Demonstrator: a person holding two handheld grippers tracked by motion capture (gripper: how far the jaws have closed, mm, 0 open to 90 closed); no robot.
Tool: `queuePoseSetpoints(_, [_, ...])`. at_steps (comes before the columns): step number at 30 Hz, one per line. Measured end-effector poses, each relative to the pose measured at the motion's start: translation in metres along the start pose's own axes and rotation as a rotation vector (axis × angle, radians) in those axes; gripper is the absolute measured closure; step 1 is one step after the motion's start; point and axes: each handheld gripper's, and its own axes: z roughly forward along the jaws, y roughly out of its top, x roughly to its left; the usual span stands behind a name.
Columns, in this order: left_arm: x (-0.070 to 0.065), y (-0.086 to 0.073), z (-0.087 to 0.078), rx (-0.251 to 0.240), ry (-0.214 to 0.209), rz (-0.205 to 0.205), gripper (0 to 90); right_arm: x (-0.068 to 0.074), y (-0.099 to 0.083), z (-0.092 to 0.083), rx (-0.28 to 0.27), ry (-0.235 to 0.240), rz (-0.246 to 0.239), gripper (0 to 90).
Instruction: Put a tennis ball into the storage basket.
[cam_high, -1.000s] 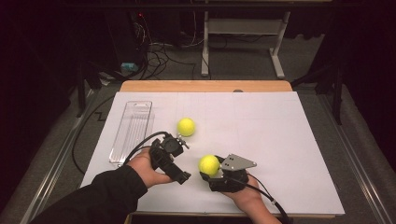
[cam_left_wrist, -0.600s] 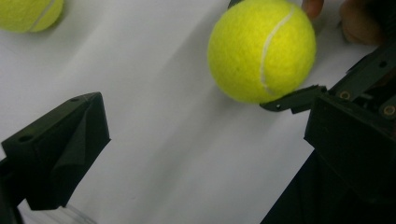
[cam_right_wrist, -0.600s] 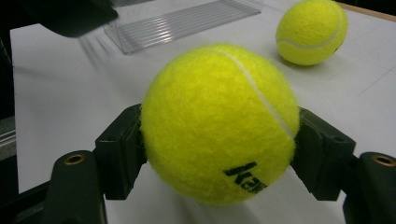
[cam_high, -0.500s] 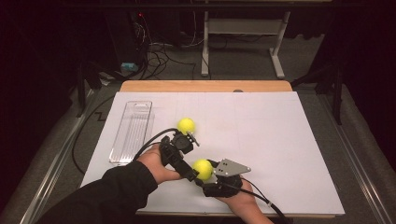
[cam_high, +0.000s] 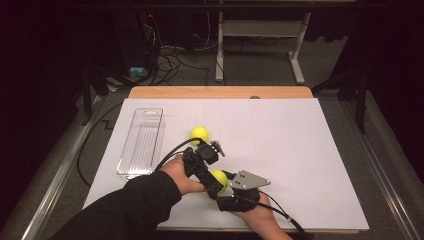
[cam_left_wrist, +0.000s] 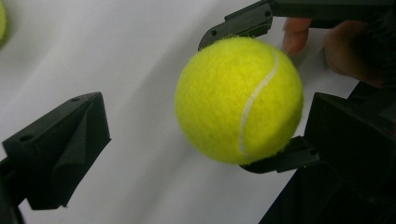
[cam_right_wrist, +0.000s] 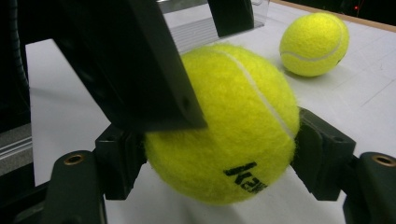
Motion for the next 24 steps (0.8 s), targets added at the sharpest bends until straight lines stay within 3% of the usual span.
queuePoseSetpoints(8, [0.002,0.005,0.011,0.014,-0.082,-0.013,10.8,0.001,0.001,-0.002,-0.013,0.0,0.0,27.7])
queuePoseSetpoints(15, [0.002,0.006,0.018,0.019,-0.121,-0.026,19.3,-0.001,0.001,-0.002,-0.014,-0.008,-0.006,27.7])
queuePoseSetpoints(24, [0.004,0.007,0.021,0.019,-0.136,-0.03,25.9,-0.003,0.001,-0.001,-0.014,-0.019,-0.007,27.6])
